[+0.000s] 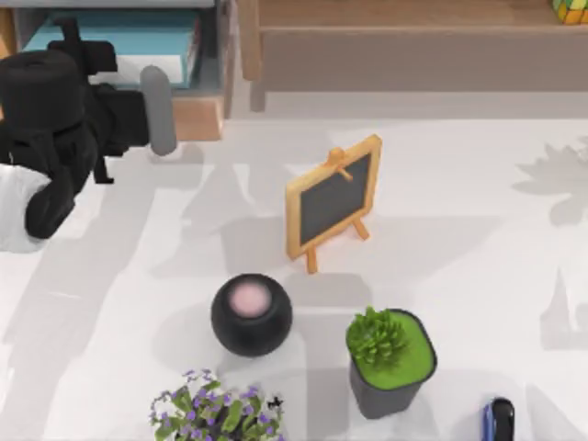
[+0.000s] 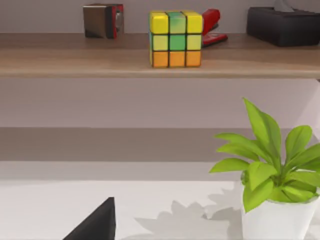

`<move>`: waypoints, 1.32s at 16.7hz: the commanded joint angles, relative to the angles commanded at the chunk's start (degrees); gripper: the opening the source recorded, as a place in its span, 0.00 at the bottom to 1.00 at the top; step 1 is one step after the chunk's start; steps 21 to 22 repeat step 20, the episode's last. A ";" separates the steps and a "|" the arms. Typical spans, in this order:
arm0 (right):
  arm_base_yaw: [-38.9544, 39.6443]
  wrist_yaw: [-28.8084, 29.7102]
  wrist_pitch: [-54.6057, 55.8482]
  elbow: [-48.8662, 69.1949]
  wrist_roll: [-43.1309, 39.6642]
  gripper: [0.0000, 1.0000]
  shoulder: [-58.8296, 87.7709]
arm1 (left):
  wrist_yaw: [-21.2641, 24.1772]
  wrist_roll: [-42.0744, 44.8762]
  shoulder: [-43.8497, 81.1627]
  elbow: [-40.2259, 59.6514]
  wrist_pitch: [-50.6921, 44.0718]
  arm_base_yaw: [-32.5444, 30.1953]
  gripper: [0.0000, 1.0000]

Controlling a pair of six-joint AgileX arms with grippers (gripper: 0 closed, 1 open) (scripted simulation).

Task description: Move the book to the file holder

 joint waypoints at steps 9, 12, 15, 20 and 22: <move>0.00 0.00 0.00 0.00 0.00 1.00 0.00 | 0.00 0.00 0.00 0.00 0.00 0.00 0.60; 0.00 0.00 0.00 0.00 0.00 1.00 0.00 | 0.00 0.00 0.00 0.00 0.00 0.00 0.83; 0.00 0.00 0.00 0.00 0.00 1.00 0.00 | 0.00 0.00 0.00 0.00 0.00 0.00 1.00; 0.00 0.00 0.00 0.00 0.00 1.00 0.00 | 0.00 0.00 0.00 0.00 0.00 0.00 1.00; 0.00 0.00 0.00 0.00 0.00 1.00 0.00 | 0.00 0.00 0.00 0.00 0.00 0.00 1.00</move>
